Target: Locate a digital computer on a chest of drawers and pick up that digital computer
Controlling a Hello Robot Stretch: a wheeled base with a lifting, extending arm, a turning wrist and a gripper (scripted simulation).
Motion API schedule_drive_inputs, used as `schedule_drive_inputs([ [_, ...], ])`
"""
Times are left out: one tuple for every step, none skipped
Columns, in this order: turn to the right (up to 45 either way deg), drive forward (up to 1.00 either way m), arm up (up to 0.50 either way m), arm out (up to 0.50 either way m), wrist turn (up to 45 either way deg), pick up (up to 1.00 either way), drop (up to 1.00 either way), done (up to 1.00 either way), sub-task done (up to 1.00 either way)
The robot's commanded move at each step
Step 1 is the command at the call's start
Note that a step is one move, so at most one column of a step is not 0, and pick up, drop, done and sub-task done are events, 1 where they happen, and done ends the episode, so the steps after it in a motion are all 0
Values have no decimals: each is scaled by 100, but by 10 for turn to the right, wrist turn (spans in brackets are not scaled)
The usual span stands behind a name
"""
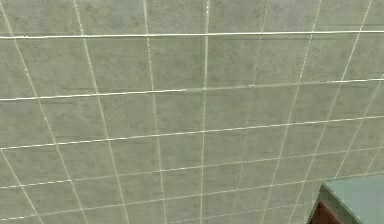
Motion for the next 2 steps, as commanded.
schedule_drive_inputs([
  [0,0,10,0,0,0,0,0,0],
  [0,0,0,0,0,0,0,100,0],
])
